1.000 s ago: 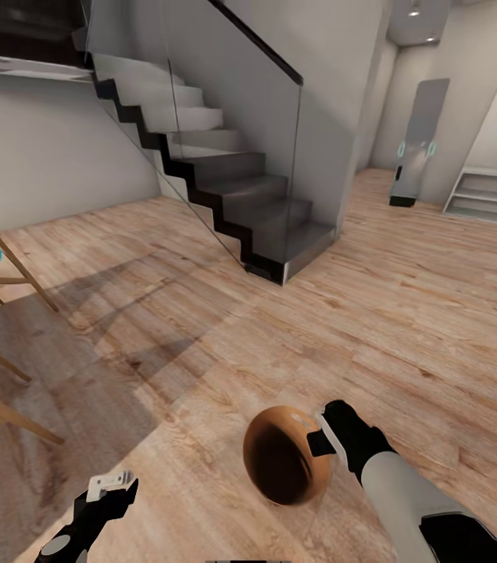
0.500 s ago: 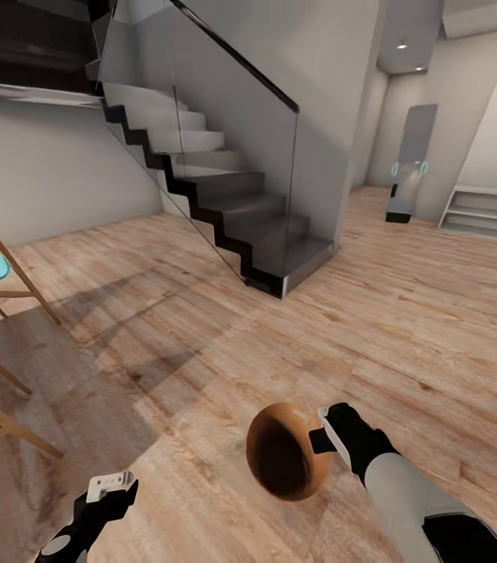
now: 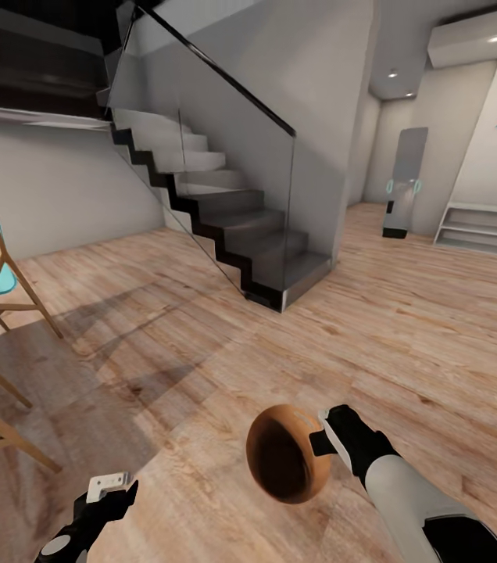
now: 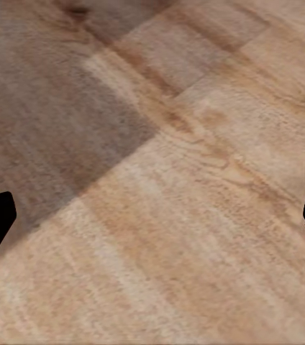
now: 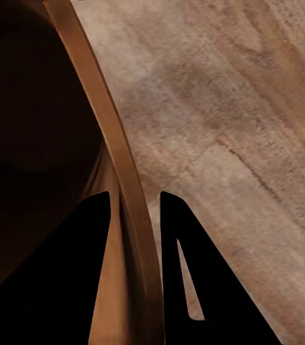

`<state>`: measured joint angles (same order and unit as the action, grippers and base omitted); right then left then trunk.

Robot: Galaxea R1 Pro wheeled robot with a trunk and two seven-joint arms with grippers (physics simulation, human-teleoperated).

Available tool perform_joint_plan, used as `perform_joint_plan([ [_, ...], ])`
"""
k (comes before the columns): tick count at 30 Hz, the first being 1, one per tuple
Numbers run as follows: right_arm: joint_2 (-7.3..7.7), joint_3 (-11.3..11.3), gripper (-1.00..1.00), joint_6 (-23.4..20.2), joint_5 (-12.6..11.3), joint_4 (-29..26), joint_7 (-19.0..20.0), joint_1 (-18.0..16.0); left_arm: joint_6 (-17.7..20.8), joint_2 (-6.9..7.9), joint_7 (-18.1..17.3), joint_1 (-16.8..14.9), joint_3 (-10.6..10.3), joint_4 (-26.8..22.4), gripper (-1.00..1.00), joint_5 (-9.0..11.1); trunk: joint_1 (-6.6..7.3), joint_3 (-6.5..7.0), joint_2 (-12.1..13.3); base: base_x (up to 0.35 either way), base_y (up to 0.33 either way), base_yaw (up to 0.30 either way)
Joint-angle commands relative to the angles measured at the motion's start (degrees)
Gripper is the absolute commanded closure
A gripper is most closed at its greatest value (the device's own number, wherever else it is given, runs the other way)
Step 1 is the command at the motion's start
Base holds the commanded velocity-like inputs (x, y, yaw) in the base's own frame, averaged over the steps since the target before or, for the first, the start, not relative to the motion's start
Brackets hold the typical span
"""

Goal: Put the three can of soda from the living room inside the tash can in the kitchen.

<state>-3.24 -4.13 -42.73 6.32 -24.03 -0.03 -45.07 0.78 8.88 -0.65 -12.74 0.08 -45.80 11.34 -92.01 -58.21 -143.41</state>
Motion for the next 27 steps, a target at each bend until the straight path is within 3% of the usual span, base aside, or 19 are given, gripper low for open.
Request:
perform_joint_plan([
  [1,-0.01,0.2,1.00,0.0,-0.6,-0.1,0.4,0.1,0.0,0.01,0.0,0.0,0.0,0.0,-1.00,0.0,0.03,0.24,0.0,0.000,0.000,0.000],
  [13,-0.01,0.2,1.00,0.4,-0.7,-0.1,0.4,0.4,0.0,0.02,0.0,0.0,-0.2,0.0,-1.00,0.0,0.34,2.90,0.2,0.000,0.000,0.000],
  [19,-0.01,0.2,1.00,4.4,-0.7,0.9,0.9,0.5,0.0,0.00,0.0,0.0,-0.3,0.0,-1.00,0.0,1.66,3.97,2.6,0.000,0.000,0.000],
  [27,0.21,0.2,1.00,5.4,-0.7,1.5,1.1,0.5,-0.1,0.01,0.0,0.0,-0.3,1.1,-1.00,0.0,3.41,5.41,5.8,0.000,0.000,0.000],
])
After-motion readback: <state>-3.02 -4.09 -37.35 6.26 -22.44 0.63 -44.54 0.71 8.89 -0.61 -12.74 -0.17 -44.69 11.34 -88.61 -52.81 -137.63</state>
